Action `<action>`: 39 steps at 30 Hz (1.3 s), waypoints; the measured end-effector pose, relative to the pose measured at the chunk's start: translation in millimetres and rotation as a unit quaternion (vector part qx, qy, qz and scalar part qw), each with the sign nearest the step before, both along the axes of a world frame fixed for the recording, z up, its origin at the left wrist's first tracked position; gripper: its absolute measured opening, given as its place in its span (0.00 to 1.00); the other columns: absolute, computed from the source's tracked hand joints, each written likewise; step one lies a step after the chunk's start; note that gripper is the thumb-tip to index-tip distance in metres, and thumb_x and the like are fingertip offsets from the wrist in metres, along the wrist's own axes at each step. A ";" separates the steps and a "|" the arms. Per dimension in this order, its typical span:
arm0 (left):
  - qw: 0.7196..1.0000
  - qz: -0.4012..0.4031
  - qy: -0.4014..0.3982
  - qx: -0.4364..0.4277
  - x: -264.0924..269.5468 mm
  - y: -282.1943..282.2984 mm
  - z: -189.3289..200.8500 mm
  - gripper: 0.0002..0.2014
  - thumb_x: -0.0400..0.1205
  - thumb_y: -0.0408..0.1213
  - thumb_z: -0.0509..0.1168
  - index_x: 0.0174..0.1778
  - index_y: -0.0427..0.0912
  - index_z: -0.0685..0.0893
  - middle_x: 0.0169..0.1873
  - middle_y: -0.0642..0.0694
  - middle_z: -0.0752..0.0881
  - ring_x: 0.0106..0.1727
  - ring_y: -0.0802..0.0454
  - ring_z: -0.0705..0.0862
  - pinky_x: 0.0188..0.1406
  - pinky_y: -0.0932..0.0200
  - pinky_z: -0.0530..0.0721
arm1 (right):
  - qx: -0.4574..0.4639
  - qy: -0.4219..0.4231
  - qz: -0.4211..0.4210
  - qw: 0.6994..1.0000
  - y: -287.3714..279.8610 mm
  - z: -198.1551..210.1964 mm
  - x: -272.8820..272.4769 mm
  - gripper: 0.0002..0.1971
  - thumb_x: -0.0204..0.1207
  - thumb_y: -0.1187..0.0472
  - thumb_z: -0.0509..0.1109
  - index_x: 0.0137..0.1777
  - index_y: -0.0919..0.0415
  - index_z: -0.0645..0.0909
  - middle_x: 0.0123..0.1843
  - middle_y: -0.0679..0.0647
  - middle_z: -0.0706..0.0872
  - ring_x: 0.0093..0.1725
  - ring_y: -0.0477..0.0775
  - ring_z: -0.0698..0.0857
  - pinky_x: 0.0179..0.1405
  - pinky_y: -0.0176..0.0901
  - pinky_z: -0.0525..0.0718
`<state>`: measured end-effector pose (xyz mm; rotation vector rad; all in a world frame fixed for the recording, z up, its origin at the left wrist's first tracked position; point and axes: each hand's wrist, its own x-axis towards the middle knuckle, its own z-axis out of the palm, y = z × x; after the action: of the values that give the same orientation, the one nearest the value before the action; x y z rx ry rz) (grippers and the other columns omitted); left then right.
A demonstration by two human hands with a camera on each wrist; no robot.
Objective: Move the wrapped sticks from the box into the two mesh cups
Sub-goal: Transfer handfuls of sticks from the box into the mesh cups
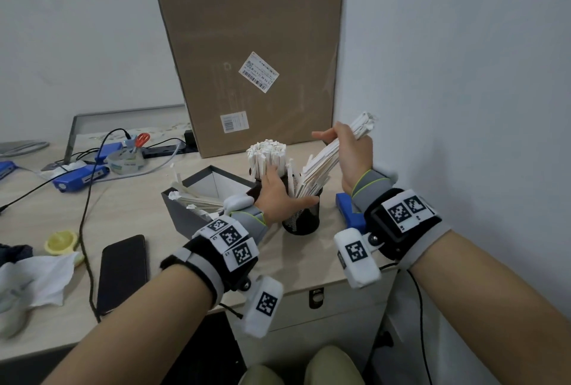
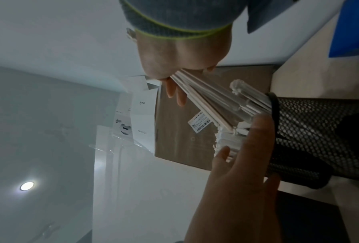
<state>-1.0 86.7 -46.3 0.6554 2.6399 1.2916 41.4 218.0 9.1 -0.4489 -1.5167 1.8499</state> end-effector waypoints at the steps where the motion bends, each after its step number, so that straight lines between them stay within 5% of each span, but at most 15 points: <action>1: 1.000 0.001 0.001 0.012 -1.1 2.4 -2.5 0.56 0.67 0.49 0.79 0.82 0.37 0.49 0.80 0.41 0.58 0.81 0.45 0.60 0.79 0.52 0.63 | 0.002 -0.006 0.001 1.000 -2.4 -1.6 -0.6 0.18 0.73 0.61 0.62 0.21 0.57 0.82 0.40 0.55 0.93 0.46 0.53 0.87 0.47 0.40 0.82; 4: 0.999 -0.007 -0.001 0.049 -2.6 9.5 -8.1 0.54 0.67 0.45 0.80 0.81 0.37 0.53 0.78 0.43 0.63 0.80 0.47 0.63 0.76 0.57 0.65 | 0.015 -0.036 0.009 0.999 -7.2 -7.3 -3.3 0.16 0.74 0.60 0.62 0.26 0.59 0.82 0.40 0.52 0.93 0.43 0.46 0.86 0.43 0.36 0.77; 9: 0.997 0.027 0.025 0.066 -0.7 11.1 -10.3 0.42 0.71 0.42 0.78 0.76 0.38 0.63 0.71 0.45 0.73 0.73 0.48 0.73 0.63 0.63 0.69 | 0.047 -0.077 0.016 0.996 -6.6 -20.7 -10.2 0.13 0.70 0.60 0.65 0.27 0.59 0.85 0.40 0.52 0.93 0.50 0.54 0.89 0.58 0.48 0.83; 15: 0.998 0.014 0.039 0.037 -0.5 4.9 -8.3 0.43 0.67 0.46 0.80 0.74 0.39 0.65 0.70 0.45 0.74 0.70 0.48 0.75 0.66 0.57 0.73 | 0.111 -0.143 0.022 0.983 -8.5 -26.3 -5.6 0.09 0.52 0.53 0.68 0.25 0.59 0.84 0.32 0.58 0.82 0.35 0.58 0.80 0.38 0.48 0.79; 20: 0.998 0.006 0.054 0.030 5.0 -0.3 -13.8 0.49 0.68 0.49 0.79 0.79 0.40 0.59 0.75 0.44 0.70 0.75 0.47 0.72 0.73 0.53 0.72 | 0.196 -0.182 -0.001 0.963 -12.7 -42.8 -8.4 0.28 0.48 0.43 0.68 0.45 0.62 0.84 0.47 0.59 0.88 0.49 0.59 0.86 0.49 0.50 0.86; 23: 0.996 0.011 0.080 0.030 8.1 -1.5 -14.7 0.51 0.69 0.49 0.78 0.81 0.39 0.55 0.77 0.43 0.64 0.78 0.47 0.66 0.75 0.56 0.67 | 0.244 -0.172 -0.009 0.954 -21.9 -49.3 -4.8 0.10 0.59 0.48 0.73 0.38 0.48 0.77 0.59 0.59 0.82 0.58 0.60 0.82 0.60 0.56 0.82; 25: 0.994 0.020 0.098 0.034 9.7 -0.7 -15.8 0.50 0.69 0.47 0.78 0.81 0.39 0.56 0.76 0.42 0.63 0.78 0.47 0.65 0.73 0.58 0.68 | 0.284 -0.161 -0.010 0.945 -24.0 -52.7 -3.4 0.11 0.66 0.55 0.76 0.34 0.45 0.74 0.64 0.59 0.78 0.62 0.62 0.79 0.64 0.58 0.78; 27: 0.993 0.029 0.109 0.044 11.4 -0.4 -16.8 0.48 0.69 0.45 0.78 0.80 0.39 0.58 0.74 0.41 0.63 0.76 0.46 0.68 0.69 0.56 0.71 | 0.322 -0.166 -0.016 0.932 -24.1 -55.7 -3.6 0.17 0.65 0.53 0.79 0.51 0.54 0.79 0.66 0.59 0.75 0.66 0.61 0.76 0.66 0.55 0.76; 29: 0.992 0.032 0.111 0.044 13.3 -1.0 -16.9 0.47 0.69 0.43 0.78 0.79 0.39 0.59 0.73 0.41 0.64 0.75 0.45 0.69 0.67 0.55 0.74 | 0.367 -0.187 -0.006 0.911 -21.0 -58.4 -4.2 0.42 0.61 0.49 0.82 0.73 0.59 0.67 0.72 0.59 0.69 0.72 0.59 0.71 0.71 0.51 0.71; 32: 0.992 0.032 0.113 0.054 14.7 -2.5 -18.2 0.47 0.68 0.44 0.79 0.78 0.37 0.60 0.72 0.40 0.66 0.73 0.46 0.70 0.67 0.56 0.74 | 0.321 -0.154 0.044 0.933 -17.4 -55.5 -2.9 0.58 0.57 0.50 0.85 0.82 0.54 0.51 0.79 0.56 0.61 0.78 0.56 0.64 0.78 0.53 0.66; 35: 0.992 0.035 0.088 0.084 14.3 -3.2 -21.7 0.48 0.65 0.46 0.81 0.75 0.38 0.60 0.70 0.41 0.70 0.71 0.46 0.72 0.70 0.50 0.76 | 0.173 -0.098 0.105 0.974 -11.8 -54.2 -0.1 0.56 0.64 0.51 0.82 0.82 0.48 0.44 0.83 0.53 0.57 0.81 0.53 0.62 0.80 0.52 0.64; 39: 0.993 0.037 0.074 0.081 13.2 -3.5 -24.7 0.43 0.65 0.48 0.81 0.70 0.39 0.66 0.66 0.43 0.76 0.67 0.46 0.77 0.66 0.48 0.79 | 0.062 -0.085 0.106 0.989 -5.4 -65.0 2.0 0.52 0.68 0.49 0.79 0.81 0.45 0.44 0.81 0.51 0.61 0.78 0.50 0.67 0.74 0.43 0.67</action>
<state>12.2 83.2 -71.0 0.7070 2.7195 1.5499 43.4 212.6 -55.9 -0.4094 -1.8450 1.9019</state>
